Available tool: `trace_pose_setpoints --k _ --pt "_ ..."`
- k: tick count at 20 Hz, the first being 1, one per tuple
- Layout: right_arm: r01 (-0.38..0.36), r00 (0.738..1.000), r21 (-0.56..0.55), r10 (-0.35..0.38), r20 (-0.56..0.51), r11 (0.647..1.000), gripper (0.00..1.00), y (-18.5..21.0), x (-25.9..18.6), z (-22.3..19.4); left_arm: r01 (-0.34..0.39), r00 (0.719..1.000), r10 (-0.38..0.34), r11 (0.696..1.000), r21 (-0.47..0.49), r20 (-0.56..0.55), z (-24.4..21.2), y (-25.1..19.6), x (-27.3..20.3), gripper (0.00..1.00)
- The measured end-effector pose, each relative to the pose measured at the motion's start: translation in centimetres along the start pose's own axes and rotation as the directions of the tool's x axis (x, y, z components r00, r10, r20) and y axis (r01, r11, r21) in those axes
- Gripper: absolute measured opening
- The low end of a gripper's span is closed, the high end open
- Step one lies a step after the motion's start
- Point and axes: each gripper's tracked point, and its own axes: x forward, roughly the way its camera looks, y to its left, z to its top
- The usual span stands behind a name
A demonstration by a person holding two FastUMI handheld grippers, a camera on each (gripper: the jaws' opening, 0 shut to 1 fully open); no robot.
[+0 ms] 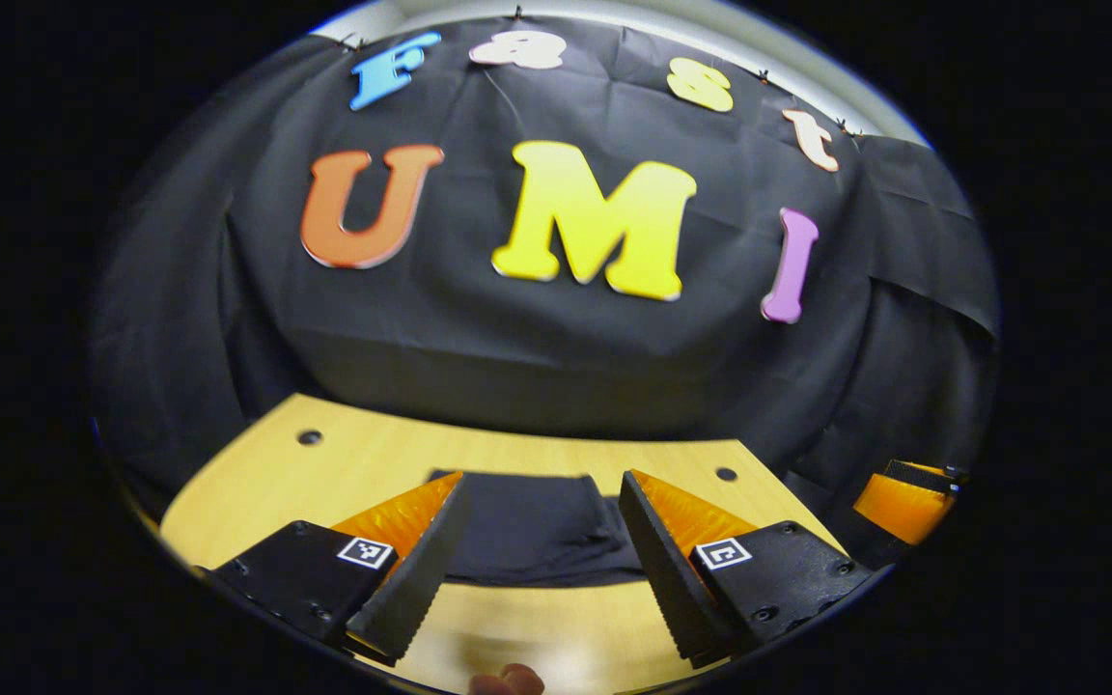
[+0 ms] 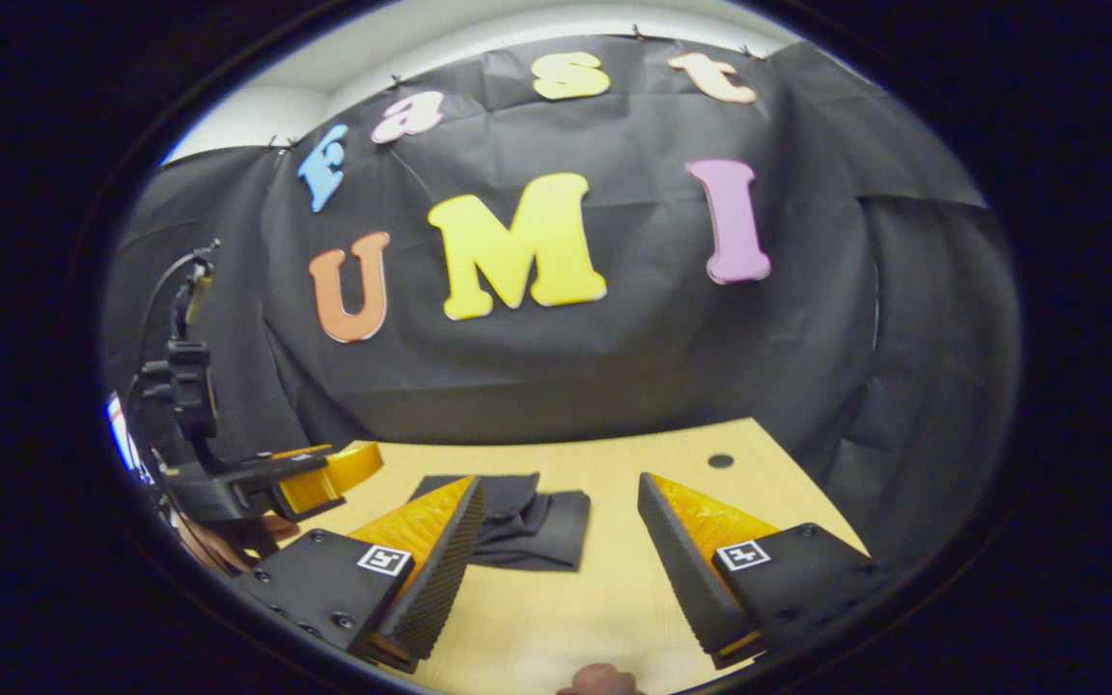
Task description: Grasp the waist and the cuffs of the jeans and fold them to make the two legs overlap; first hold the waist and fold one-third of the jeans toward the cuffs, then hold the cuffs and fold the remaining one-third in the same direction to finish folding.
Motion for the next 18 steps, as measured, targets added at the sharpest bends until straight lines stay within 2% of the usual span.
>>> trace_pose_setpoints --k 2,4,5,7,8,9,10,13,14,18 --pt "-0.008 0.997 -0.045 0.012 0.072 0.999 0.98 2.3 0.3 2.5 -0.026 0.997 0.025 1.000 0.013 0.072 3.4 2.0 -1.8 0.98" --pt "0.020 0.988 -0.079 -0.008 0.154 0.997 0.99 3.7 0.4 5.2 -0.041 0.991 0.037 0.999 0.027 0.131 6.8 3.9 -3.9 0.98" --pt "0.034 0.983 -0.080 -0.019 0.184 0.996 0.93 4.3 0.3 6.0 -0.042 0.988 0.037 0.999 0.029 0.153 8.1 4.4 -4.7 0.98" --pt "0.043 0.975 -0.064 -0.028 0.221 0.997 0.93 5.8 -0.2 6.9 -0.068 0.981 0.062 0.997 0.026 0.184 9.5 6.2 -6.2 1.00" --pt "0.050 0.974 -0.061 -0.036 0.225 0.997 0.93 6.2 -0.4 7.0 -0.074 0.979 0.069 0.997 0.018 0.193 9.9 6.8 -7.1 0.98" --pt "0.054 0.974 -0.062 -0.039 0.225 0.997 0.98 6.3 -0.4 6.9 -0.079 0.976 0.075 0.997 0.013 0.203 10.1 7.3 -7.7 0.97" --pt "0.061 0.974 -0.065 -0.045 0.220 0.996 0.93 6.6 -0.4 6.7 -0.083 0.975 0.079 0.997 0.010 0.208 10.4 7.5 -8.2 0.97" --pt "0.071 0.979 -0.080 -0.054 0.197 0.994 0.93 8.3 -0.7 5.6 -0.085 0.973 0.080 0.996 0.014 0.216 10.7 8.3 -9.1 0.98" --pt "0.069 0.981 -0.086 -0.052 0.188 0.994 0.98 8.8 -0.8 5.2 -0.079 0.973 0.075 0.997 0.012 0.217 10.8 8.6 -9.4 0.98" --pt "0.083 0.981 -0.103 -0.063 0.181 0.991 0.98 10.1 -1.1 4.7 -0.089 0.976 0.085 0.996 0.012 0.202 10.2 10.2 -9.9 1.00"
